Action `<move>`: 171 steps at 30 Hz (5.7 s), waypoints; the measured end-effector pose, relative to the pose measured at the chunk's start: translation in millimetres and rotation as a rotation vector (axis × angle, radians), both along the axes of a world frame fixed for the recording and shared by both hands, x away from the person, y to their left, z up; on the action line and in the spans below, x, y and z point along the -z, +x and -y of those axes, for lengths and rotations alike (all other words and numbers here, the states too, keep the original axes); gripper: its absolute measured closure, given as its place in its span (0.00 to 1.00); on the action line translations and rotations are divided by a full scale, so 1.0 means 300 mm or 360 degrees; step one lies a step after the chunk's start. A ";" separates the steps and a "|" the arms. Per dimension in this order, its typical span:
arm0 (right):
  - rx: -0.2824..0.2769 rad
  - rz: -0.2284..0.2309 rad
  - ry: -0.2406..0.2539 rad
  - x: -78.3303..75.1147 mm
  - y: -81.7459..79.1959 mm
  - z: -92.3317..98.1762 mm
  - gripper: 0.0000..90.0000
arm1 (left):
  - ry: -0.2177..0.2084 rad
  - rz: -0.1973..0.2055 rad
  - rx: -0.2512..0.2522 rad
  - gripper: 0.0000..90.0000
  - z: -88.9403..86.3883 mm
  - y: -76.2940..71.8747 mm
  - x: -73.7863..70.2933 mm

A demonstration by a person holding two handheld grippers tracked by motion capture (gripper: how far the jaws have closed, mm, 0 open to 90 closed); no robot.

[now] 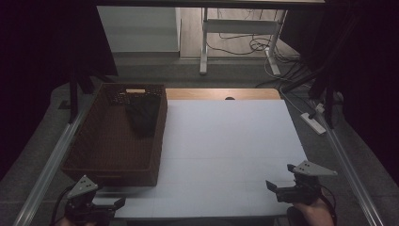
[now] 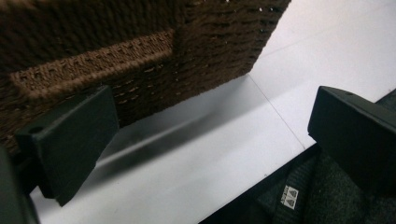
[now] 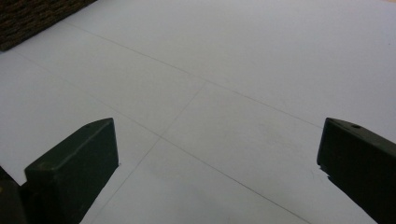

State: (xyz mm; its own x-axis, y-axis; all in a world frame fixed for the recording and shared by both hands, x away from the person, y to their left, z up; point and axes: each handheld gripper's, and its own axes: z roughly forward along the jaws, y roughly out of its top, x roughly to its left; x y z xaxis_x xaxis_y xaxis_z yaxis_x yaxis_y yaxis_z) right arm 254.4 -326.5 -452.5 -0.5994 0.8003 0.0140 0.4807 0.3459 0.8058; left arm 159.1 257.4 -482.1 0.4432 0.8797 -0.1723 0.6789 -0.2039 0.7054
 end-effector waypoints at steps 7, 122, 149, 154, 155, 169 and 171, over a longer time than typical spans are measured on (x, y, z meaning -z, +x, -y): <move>-0.0030 -0.0033 -0.0021 0.003 0.007 -0.007 0.00 | -0.0018 -0.0021 0.0019 0.01 -0.004 0.003 0.002; -0.0027 -0.0155 0.0044 0.008 0.028 0.008 0.00 | -0.0023 0.0180 0.0308 0.00 0.022 0.236 -0.196; -0.0037 -0.0175 0.0051 0.009 0.032 0.009 0.00 | -0.0023 0.0115 0.0351 0.00 0.030 0.440 -0.265; -0.0040 -0.0176 0.0047 0.010 0.032 0.008 0.00 | -0.0009 0.0124 0.0349 0.00 0.029 0.473 -0.283; -0.0041 -0.0176 0.0047 0.010 0.032 0.008 0.00 | -0.0013 0.0118 0.0349 0.00 0.029 0.480 -0.286; -0.0043 -0.0183 0.0046 0.010 0.033 0.007 0.00 | -0.0042 0.0056 0.0362 0.00 0.042 0.590 -0.285; -0.0044 -0.0183 0.0044 0.010 0.033 0.007 0.00 | -0.0030 0.0056 0.0351 0.00 0.043 0.605 -0.289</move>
State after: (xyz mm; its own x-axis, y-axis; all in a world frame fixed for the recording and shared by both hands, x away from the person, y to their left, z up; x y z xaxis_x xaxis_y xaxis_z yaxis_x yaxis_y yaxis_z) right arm 264.2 -328.6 -455.5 -0.6146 0.7818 0.1054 0.5608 0.3390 0.7554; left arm 340.6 244.6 -395.3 0.6305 0.7576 -0.1688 0.5943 -0.3314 0.7328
